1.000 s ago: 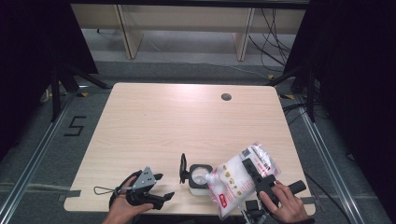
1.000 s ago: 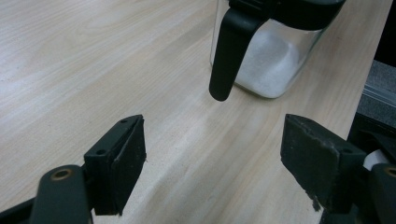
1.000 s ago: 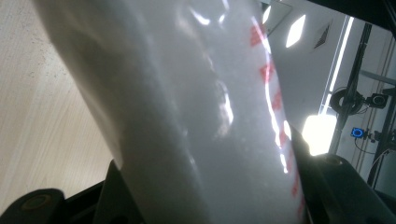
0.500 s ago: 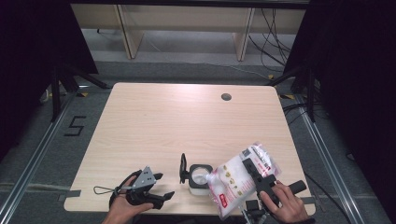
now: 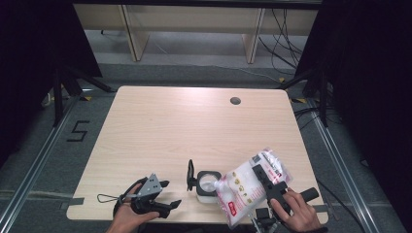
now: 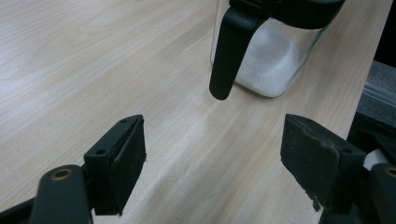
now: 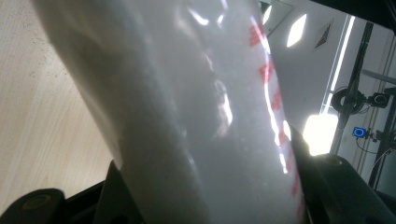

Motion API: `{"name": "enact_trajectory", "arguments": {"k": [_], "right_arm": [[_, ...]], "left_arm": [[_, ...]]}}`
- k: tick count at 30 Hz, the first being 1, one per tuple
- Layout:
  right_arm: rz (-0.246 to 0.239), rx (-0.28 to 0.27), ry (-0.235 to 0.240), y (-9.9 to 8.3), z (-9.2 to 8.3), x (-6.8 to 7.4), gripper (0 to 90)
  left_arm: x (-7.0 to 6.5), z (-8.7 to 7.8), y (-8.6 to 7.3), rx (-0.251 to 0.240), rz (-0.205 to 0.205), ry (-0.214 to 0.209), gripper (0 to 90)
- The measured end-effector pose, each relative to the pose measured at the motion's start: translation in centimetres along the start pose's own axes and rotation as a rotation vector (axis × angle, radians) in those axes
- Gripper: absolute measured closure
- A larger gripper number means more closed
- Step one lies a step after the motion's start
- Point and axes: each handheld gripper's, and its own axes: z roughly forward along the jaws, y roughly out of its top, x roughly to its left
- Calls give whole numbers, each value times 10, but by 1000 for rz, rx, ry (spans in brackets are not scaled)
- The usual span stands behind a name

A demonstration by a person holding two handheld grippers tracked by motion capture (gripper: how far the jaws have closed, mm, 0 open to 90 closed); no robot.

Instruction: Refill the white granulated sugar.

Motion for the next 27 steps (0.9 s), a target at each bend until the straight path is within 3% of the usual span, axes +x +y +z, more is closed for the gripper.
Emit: {"name": "enact_trajectory", "arguments": {"k": [1, 4, 5, 6, 8, 15, 17, 19, 21, 22, 26, 27], "right_arm": [[0, 0, 2, 0, 0, 0, 515], [2, 1, 0, 0, 0, 0, 515], [3, 1, 0, -1, 0, 0, 515], [3, 1, 0, 0, 0, 0, 515], [-2, 0, 2, 0, 0, 0, 515], [5, 0, 9, 0, 0, 0, 516], [5, 2, 1, 0, 0, -1, 516], [3, 0, 1, -1, 0, -1, 516], [3, 5, 0, 0, 0, -1, 516], [3, 0, 2, 0, 1, -1, 516], [8, 3, 11, 0, 0, 0, 516], [-3, 8, 12, 0, 0, -1, 516]], "left_arm": [[-1, 1, 0, -6, -9, -1, 218], [1, -1, 0, 7, 33, 3, 218], [0, 0, 0, 0, 8, 7, 218], [2, -2, 0, 21, 24, 14, 217], [0, 0, 0, -1, 7, 5, 218], [1, -1, 0, 6, 21, 5, 218], [0, -1, 0, -2, 3, 7, 218], [0, -1, 0, 1, 7, 11, 218], [1, -1, 0, 8, 36, -2, 218], [0, -1, 0, -1, 9, 6, 218], [1, -2, -1, 7, 20, 6, 217], [-1, -1, -1, -6, 3, 3, 217]]}}
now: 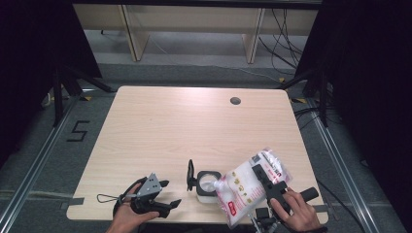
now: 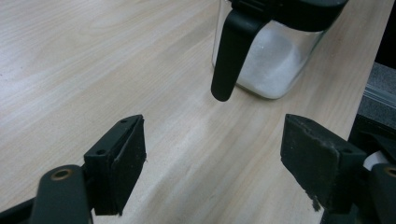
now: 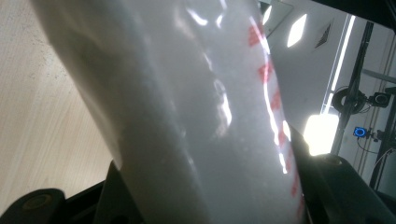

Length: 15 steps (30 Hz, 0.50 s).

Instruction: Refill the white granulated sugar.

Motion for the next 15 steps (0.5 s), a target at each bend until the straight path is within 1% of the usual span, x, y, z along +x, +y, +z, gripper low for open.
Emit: {"name": "enact_trajectory", "arguments": {"k": [1, 2, 3, 4, 5, 6, 7, 8, 9, 10, 11, 12, 13, 14, 15], "right_arm": [[-3, 1, 1, 0, 0, 0, 516], [7, 1, 5, 0, -1, 1, 516], [27, 0, 8, -1, -1, 2, 516], [15, 0, 4, -1, 0, 1, 516], [7, -3, -5, -1, 0, 0, 516], [13, -8, -11, -1, 0, 0, 516], [9, -10, -10, -1, 0, 0, 516], [7, -10, -9, -1, 0, 0, 516], [6, -9, -10, -1, 0, 0, 517], [6, -8, -10, -1, 0, -1, 516], [9, -7, -11, -1, 1, -1, 517], [6, -8, -10, -1, 0, 0, 516], [6, -9, -9, -1, 0, 0, 517], [6, -10, -8, -1, 0, 0, 517], [7, -10, -9, -1, 0, 0, 517]], "left_arm": [[2, -1, 1, 20, 20, 10, 218], [3, -1, 1, 18, 23, 3, 218], [2, -1, 1, 9, 14, 4, 218], [2, -1, 1, 21, 18, 10, 217], [1, -1, 0, 9, 14, -1, 218], [0, 0, 0, 2, 6, 1, 218], [2, -1, 1, 12, 12, 2, 218], [3, -1, 1, 8, 21, -4, 218], [2, -1, 1, 9, 16, -1, 218], [2, -1, 0, 19, 15, 10, 218], [0, 0, 0, 1, 6, -1, 218], [0, 0, 0, 1, 1, 2, 218], [2, -1, 1, 9, 12, -3, 218], [2, -1, 1, 6, 14, -4, 218], [2, -1, 1, 6, 5, -2, 218]]}}
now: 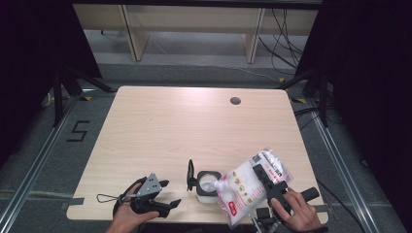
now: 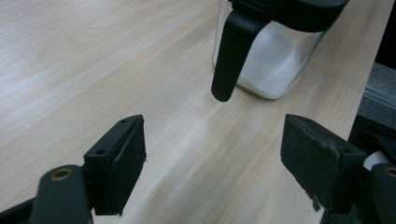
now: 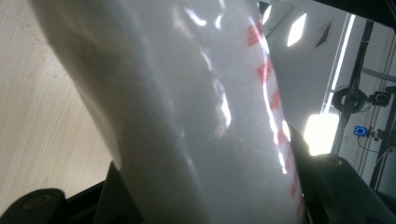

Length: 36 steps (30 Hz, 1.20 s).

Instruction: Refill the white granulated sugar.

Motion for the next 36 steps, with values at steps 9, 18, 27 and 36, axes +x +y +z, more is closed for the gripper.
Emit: {"name": "enact_trajectory", "arguments": {"k": [9, 18, 27, 36], "right_arm": [[0, -1, 0, 0, 0, 0, 517], [0, 0, 3, 0, 0, 0, 517], [2, 1, 3, 0, 0, 0, 519], [12, 0, 3, 0, 0, -1, 527]], "left_arm": [[0, -1, 0, 13, 4, 4, 218], [-1, -1, -1, 2, -3, 2, 218], [1, -1, 0, 1, 25, 0, 218], [-1, -1, -1, 6, 1, 3, 218]]}}
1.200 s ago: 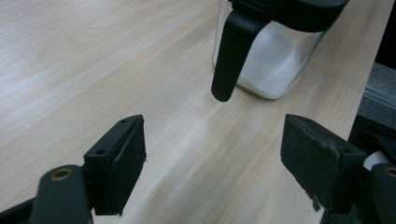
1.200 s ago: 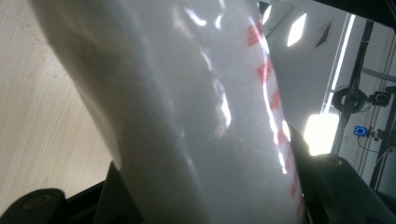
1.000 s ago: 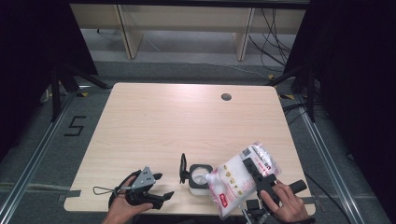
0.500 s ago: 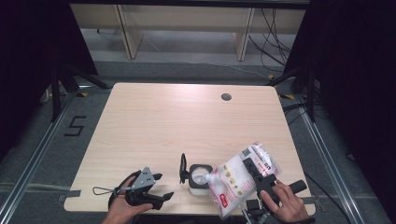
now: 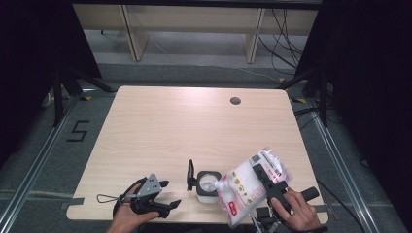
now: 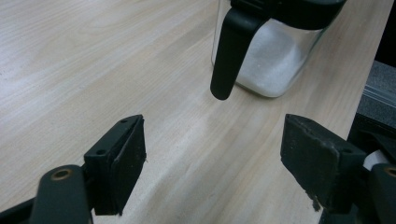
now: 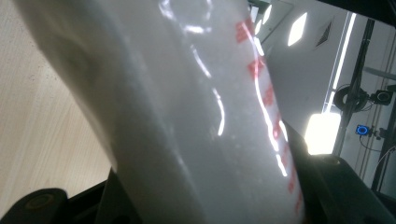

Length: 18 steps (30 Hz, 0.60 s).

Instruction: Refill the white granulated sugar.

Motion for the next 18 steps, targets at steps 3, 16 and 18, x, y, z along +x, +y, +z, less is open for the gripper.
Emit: {"name": "enact_trajectory", "arguments": {"k": [3, 16, 18], "right_arm": [[9, 2, 9, -1, -1, 1, 530], [71, -1, 27, -4, 1, 3, 537], [84, 3, 31, -5, 1, 2, 537]], "left_arm": [[3, 0, 2, 3, 30, 0, 218], [0, 0, 0, -5, -7, 1, 218], [0, 0, 0, -3, -2, 2, 218]]}}
